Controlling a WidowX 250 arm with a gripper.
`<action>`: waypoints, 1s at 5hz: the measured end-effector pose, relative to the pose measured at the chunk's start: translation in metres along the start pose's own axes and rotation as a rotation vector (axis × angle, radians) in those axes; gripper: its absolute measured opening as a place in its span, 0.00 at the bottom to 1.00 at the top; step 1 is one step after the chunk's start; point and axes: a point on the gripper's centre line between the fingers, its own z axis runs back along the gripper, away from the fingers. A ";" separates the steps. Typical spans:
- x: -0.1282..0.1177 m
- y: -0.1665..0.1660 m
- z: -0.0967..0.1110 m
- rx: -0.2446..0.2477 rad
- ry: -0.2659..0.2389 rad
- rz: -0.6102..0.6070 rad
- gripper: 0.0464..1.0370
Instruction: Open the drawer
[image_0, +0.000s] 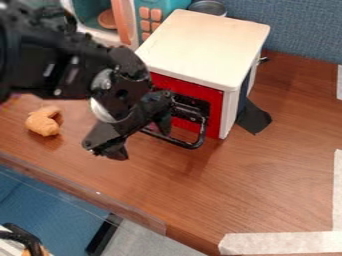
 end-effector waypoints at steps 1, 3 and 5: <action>0.007 -0.003 -0.008 0.018 0.011 0.052 0.96; 0.014 -0.010 -0.028 0.058 0.016 0.114 0.96; 0.011 -0.006 -0.048 0.118 0.024 0.136 0.96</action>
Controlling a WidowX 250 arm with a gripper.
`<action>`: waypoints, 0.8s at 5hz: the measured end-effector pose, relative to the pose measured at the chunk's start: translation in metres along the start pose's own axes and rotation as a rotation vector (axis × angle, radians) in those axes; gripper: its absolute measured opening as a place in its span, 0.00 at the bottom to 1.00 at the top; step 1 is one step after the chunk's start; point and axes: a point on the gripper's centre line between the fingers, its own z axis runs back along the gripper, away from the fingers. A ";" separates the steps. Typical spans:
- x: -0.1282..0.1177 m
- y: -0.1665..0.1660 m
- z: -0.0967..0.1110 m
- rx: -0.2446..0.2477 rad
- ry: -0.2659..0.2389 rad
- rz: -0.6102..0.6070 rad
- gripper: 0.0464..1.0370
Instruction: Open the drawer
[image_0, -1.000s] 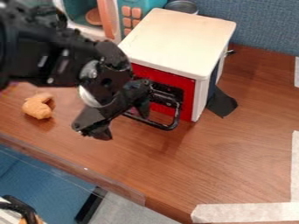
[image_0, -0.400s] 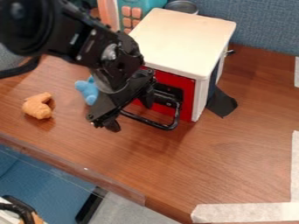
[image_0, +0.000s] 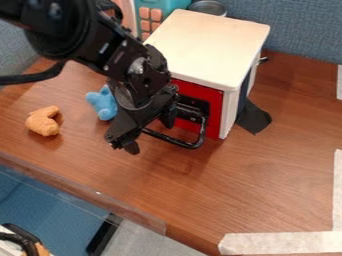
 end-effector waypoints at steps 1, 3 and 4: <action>-0.004 0.003 -0.008 0.028 0.000 0.002 0.91; -0.009 0.002 -0.013 0.040 -0.017 0.020 0.31; -0.009 0.002 -0.013 0.039 -0.019 0.050 0.23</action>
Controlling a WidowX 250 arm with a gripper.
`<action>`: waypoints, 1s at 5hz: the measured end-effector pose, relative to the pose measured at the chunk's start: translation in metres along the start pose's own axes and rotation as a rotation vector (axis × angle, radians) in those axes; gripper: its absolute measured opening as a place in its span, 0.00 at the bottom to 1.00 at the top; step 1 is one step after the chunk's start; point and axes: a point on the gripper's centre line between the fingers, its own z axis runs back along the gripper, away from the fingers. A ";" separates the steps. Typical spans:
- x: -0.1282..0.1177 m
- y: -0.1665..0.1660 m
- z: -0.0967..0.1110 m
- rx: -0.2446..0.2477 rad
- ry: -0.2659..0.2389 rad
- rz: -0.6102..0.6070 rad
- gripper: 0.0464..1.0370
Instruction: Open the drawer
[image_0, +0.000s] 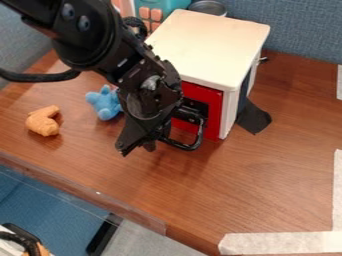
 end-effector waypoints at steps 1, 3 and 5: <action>-0.001 0.003 0.000 0.005 0.000 0.004 0.23; -0.015 0.016 0.012 0.009 0.010 -0.007 0.21; -0.020 0.025 0.022 0.007 0.008 0.017 0.21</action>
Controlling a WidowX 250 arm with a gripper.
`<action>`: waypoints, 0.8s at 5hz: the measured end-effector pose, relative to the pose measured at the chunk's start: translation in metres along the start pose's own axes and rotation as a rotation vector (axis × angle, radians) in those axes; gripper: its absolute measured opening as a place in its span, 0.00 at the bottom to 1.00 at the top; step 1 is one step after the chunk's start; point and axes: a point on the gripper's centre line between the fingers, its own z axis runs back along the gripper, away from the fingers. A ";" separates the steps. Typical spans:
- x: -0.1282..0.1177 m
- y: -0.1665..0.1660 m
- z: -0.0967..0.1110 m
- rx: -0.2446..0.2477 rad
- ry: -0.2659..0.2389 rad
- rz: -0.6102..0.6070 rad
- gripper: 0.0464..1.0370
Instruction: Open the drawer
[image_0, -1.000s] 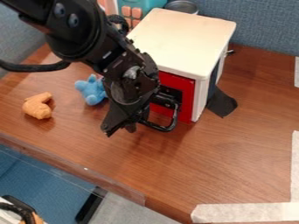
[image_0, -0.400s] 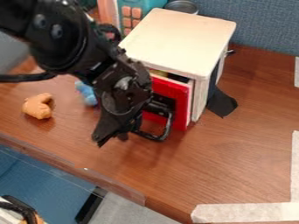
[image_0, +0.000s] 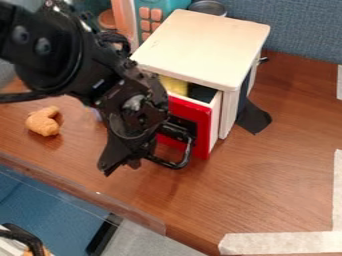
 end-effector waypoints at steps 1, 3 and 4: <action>-0.004 0.007 0.003 0.005 0.002 0.010 0.21; -0.011 0.020 0.010 0.007 0.008 0.019 0.21; -0.016 0.028 0.014 0.009 0.009 0.016 0.21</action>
